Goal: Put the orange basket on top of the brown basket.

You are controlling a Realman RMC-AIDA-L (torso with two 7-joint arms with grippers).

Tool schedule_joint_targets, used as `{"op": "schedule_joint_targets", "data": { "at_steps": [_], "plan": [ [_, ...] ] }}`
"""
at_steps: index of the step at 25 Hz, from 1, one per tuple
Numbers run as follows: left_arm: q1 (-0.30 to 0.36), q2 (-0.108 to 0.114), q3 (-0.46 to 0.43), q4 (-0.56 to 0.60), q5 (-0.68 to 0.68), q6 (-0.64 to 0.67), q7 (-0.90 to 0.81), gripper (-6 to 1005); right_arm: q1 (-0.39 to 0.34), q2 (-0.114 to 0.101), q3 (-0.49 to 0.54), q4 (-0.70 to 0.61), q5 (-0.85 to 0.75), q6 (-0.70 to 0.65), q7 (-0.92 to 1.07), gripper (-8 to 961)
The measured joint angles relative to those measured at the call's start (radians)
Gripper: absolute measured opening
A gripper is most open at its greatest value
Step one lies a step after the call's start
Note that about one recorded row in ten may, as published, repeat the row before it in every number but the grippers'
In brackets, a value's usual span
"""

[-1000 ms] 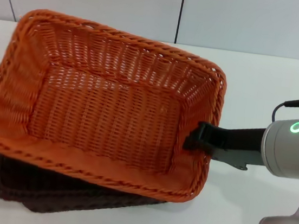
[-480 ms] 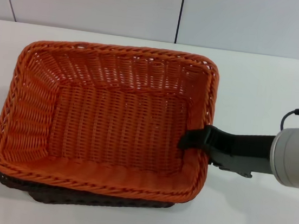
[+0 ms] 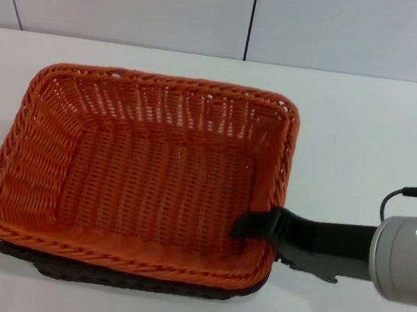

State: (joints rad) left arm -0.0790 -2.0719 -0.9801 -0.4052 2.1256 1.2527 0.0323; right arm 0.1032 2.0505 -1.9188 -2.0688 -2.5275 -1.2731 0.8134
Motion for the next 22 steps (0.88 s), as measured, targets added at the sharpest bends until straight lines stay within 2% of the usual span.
{"op": "schedule_joint_targets", "data": {
  "at_steps": [8, 18, 22],
  "plan": [
    [-0.004, 0.003, 0.001, 0.002, 0.003, -0.012, 0.001, 783, -0.011, 0.002, -0.065, -0.002, 0.022, 0.011, 0.004, 574],
    [-0.006, 0.005, 0.008, 0.005, 0.003, -0.027, -0.001, 782, -0.046, -0.004, -0.063, 0.002, 0.031, 0.102, 0.017, 603],
    [-0.019, 0.006, 0.006, 0.006, 0.001, -0.04, 0.0, 782, -0.076, -0.007, -0.059, 0.004, 0.049, 0.115, 0.008, 728]
  ]
}}
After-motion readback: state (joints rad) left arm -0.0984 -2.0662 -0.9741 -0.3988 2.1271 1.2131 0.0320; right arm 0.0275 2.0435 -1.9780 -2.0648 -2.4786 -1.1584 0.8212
